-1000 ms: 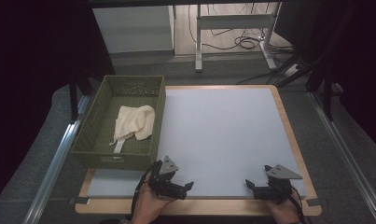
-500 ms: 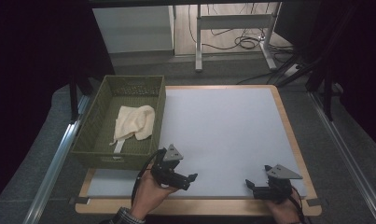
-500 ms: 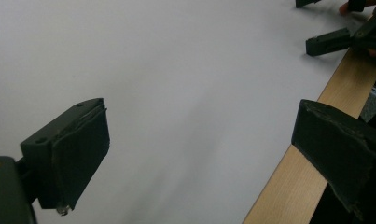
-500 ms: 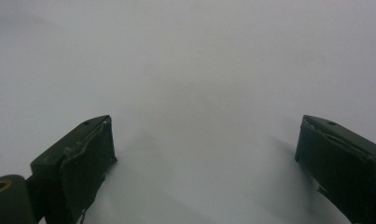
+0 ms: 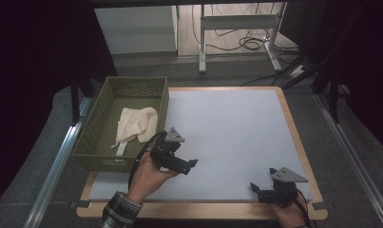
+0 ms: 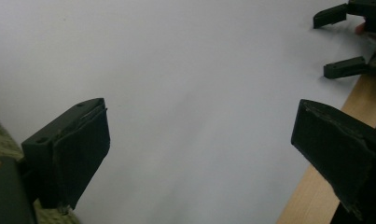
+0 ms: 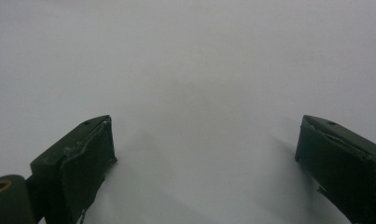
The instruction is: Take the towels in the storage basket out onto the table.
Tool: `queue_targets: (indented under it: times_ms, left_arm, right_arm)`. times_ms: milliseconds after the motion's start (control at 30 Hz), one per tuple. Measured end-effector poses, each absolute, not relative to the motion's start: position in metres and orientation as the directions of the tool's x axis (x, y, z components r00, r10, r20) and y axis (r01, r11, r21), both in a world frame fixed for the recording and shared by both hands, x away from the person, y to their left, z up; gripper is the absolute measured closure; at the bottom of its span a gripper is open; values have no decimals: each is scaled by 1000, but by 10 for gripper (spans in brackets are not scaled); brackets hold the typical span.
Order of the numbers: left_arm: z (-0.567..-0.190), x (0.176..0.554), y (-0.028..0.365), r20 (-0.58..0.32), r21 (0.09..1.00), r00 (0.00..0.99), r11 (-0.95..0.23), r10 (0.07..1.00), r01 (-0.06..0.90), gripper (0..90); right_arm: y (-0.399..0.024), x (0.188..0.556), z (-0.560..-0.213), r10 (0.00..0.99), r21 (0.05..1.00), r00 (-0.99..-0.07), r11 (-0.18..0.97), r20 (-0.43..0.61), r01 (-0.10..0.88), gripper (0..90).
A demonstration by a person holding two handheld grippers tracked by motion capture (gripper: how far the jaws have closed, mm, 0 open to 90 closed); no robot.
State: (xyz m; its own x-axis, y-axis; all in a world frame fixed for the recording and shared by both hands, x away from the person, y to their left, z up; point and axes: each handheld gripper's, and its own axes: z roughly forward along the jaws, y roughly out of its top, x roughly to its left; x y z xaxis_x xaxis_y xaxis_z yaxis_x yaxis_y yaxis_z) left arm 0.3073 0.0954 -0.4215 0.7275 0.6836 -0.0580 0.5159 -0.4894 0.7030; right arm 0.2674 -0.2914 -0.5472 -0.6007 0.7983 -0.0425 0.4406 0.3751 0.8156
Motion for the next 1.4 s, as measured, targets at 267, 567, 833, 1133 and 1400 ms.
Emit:
queue_targets:
  times_ms: [267,567,833,1133,1400]
  left_arm:
    - [-410,335,114,-38,675,699,-498,714,545,49]
    - [-402,360,137,-48,660,660,-472,750,584,49]
    - [-401,380,165,-56,627,598,-438,799,644,45]
    - [-402,398,197,-55,580,520,-397,852,711,43]
    - [-416,418,221,-46,516,447,-362,893,776,46]
  right_arm:
    - [-291,267,-547,798,816,-601,376,-43,440,44]
    - [-292,267,-547,798,816,-602,376,-43,440,44]
    - [-291,267,-547,798,816,-602,376,-43,440,44]
    - [-291,267,-547,797,816,-602,376,-43,440,44]
    - [-291,267,-547,798,815,-602,376,-43,440,44]
